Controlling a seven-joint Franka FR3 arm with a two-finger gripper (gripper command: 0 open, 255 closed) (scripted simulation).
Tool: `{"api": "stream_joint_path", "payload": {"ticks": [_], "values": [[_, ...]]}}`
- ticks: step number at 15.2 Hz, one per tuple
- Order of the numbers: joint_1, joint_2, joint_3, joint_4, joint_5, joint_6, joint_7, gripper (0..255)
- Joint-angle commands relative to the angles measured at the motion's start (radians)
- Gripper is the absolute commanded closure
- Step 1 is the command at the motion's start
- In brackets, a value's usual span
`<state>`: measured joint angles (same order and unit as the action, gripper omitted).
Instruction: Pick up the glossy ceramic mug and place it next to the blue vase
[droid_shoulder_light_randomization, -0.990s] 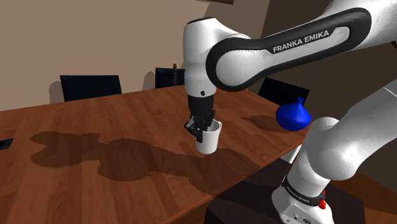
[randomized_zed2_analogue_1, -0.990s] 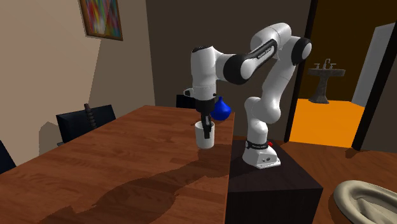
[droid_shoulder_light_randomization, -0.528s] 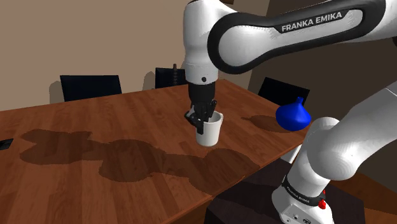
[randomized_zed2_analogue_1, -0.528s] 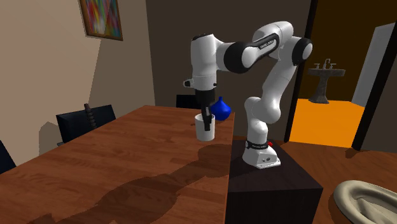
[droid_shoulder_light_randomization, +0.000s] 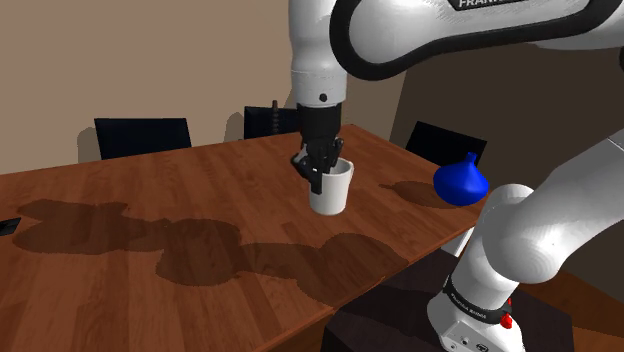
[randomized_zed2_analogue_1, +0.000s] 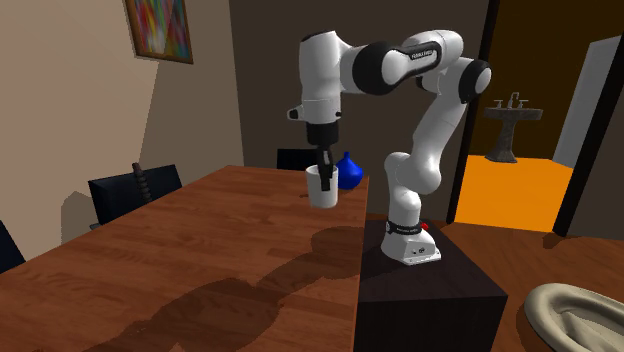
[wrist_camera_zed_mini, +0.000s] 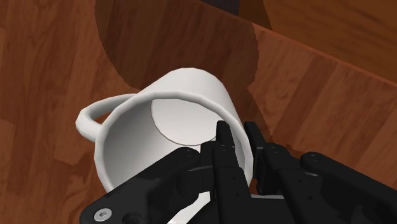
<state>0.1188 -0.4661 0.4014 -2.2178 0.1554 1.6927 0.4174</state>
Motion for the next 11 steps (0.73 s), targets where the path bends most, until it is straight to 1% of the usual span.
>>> {"api": "stream_joint_path", "payload": {"ticks": [1,11], "values": [[-0.002,0.001,-0.004,0.031,-0.003,-0.030,0.001,255],[-0.009,0.016,-0.016,0.177,-0.015,-0.162,0.005,255]]}}
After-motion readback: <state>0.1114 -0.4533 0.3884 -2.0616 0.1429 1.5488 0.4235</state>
